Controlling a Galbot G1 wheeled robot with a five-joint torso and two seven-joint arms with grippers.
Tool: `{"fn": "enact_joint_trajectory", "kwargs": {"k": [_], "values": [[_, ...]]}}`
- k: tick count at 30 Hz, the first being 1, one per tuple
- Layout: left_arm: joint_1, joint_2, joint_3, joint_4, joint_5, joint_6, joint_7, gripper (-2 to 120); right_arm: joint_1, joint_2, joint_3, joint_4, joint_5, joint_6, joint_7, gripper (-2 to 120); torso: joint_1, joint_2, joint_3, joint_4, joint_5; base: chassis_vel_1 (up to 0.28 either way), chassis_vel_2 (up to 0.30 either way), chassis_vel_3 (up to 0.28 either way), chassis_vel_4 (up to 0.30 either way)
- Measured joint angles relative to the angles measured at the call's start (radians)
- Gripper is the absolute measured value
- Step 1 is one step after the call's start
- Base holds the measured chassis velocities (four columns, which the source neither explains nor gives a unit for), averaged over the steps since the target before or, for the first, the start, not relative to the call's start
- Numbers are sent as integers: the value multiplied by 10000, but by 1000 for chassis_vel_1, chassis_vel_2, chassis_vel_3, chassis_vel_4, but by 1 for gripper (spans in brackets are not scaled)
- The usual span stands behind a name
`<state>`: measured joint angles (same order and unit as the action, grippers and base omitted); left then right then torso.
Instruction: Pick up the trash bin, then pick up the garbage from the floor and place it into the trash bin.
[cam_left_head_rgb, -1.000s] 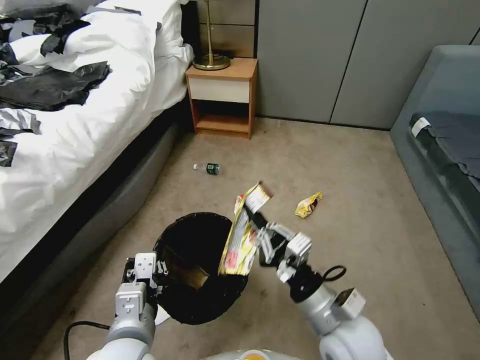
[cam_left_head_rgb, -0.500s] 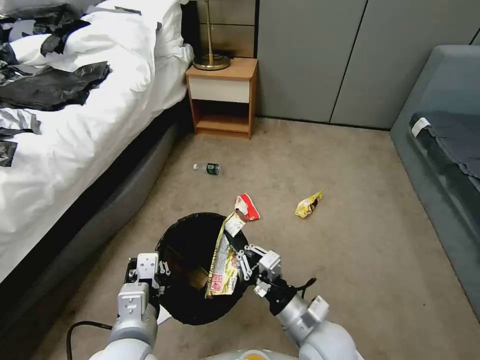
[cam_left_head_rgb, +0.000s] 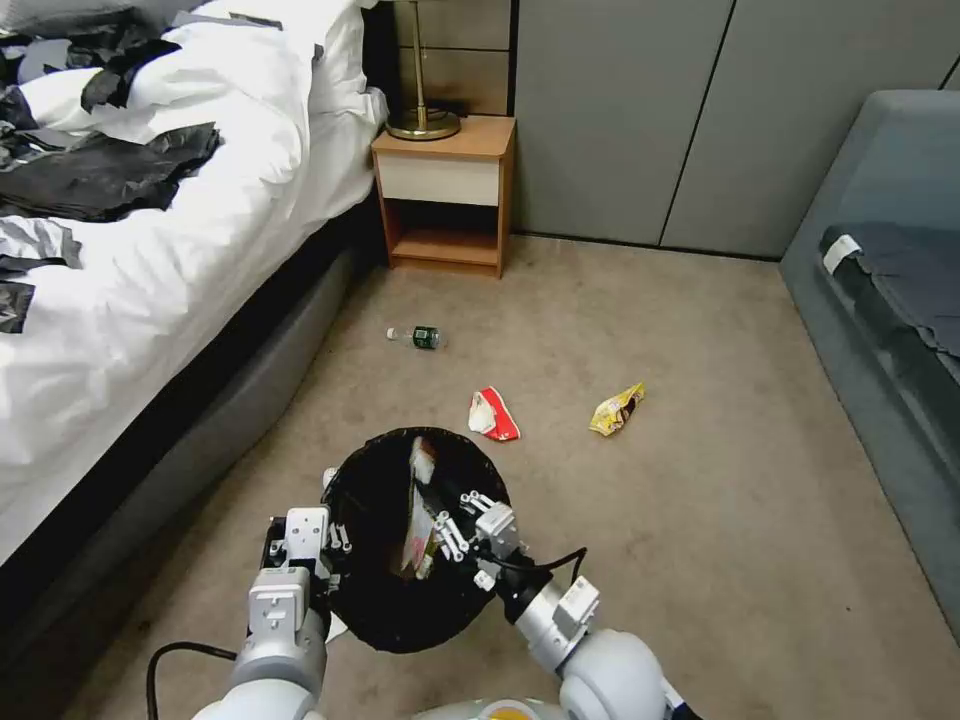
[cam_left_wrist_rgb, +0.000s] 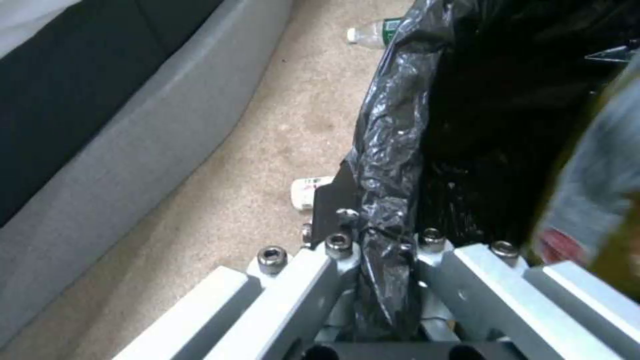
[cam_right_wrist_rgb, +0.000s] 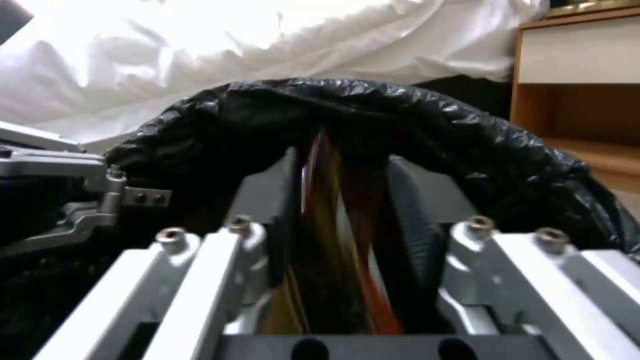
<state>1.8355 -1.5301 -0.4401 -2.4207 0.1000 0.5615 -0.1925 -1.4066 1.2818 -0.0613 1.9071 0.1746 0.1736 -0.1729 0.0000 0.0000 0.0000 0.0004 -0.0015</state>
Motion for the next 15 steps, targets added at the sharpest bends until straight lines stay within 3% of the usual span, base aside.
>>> {"fn": "enact_joint_trajectory", "kwargs": {"k": [15], "values": [[-49,38,-20,0,-4,-7,12,0,-635,-449,-5,644,-411,294,-15,95,0,0,0,-5,16,0,0,0,0]]}}
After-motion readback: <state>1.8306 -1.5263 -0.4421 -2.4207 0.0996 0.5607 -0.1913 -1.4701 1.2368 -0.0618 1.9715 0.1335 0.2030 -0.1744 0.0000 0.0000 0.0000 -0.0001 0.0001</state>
